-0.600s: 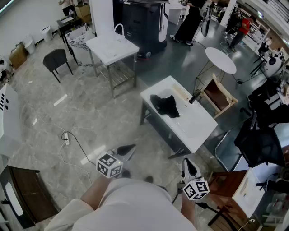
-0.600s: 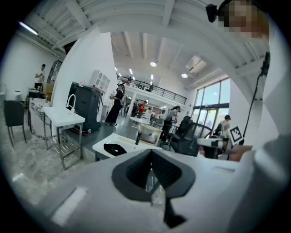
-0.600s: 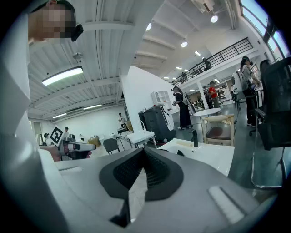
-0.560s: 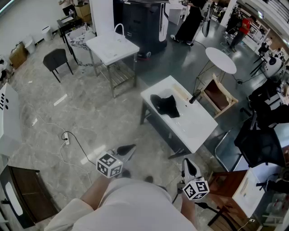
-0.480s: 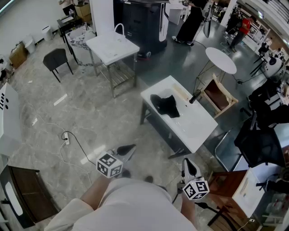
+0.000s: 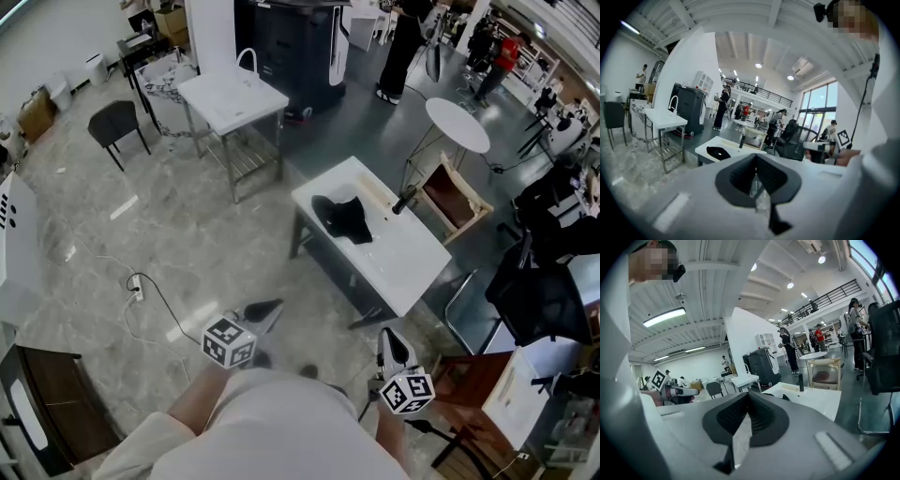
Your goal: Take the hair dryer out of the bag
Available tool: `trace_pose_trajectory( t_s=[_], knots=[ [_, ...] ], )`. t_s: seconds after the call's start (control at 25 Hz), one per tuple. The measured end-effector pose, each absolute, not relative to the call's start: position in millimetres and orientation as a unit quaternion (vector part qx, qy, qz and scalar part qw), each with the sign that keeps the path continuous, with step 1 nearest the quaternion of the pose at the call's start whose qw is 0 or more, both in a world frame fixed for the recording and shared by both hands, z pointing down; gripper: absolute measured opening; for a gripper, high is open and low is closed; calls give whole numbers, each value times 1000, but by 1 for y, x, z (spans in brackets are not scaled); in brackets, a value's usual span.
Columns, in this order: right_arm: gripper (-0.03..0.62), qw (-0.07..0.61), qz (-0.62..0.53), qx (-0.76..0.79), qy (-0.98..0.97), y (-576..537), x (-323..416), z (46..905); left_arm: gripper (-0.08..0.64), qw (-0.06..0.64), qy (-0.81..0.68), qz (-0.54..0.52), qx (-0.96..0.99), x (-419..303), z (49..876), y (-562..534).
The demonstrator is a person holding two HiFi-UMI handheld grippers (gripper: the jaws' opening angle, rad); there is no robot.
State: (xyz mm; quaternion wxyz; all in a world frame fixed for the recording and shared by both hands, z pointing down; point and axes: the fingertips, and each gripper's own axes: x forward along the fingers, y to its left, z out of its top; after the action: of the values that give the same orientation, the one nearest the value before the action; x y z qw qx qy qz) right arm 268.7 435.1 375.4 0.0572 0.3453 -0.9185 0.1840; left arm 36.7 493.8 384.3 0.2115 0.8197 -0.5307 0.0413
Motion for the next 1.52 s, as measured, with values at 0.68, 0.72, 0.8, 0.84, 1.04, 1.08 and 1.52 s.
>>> trace_pose_trajectory(
  t_s=[0.68, 0.72, 0.8, 0.84, 1.04, 1.08, 1.52],
  knots=[
    [5, 78, 194, 379, -902, 450, 246, 384, 0, 223, -509, 36, 831, 6, 389, 498],
    [5, 78, 196, 382, -900, 451, 243, 385, 0, 223, -507, 36, 832, 4, 390, 499],
    [5, 78, 197, 387, -897, 454, 236, 386, 0, 222, -502, 38, 835, -3, 392, 499],
    [5, 77, 198, 388, -897, 455, 232, 387, 0, 222, -500, 39, 836, -7, 393, 499],
    [5, 79, 201, 392, -894, 463, 213, 394, 0, 223, -496, 38, 839, -23, 398, 501],
    [5, 79, 201, 392, -894, 465, 211, 394, 0, 224, -494, 37, 839, -24, 398, 503],
    [5, 68, 206, 403, -889, 466, 197, 397, 0, 224, -480, 19, 848, -36, 399, 503]
  ],
)
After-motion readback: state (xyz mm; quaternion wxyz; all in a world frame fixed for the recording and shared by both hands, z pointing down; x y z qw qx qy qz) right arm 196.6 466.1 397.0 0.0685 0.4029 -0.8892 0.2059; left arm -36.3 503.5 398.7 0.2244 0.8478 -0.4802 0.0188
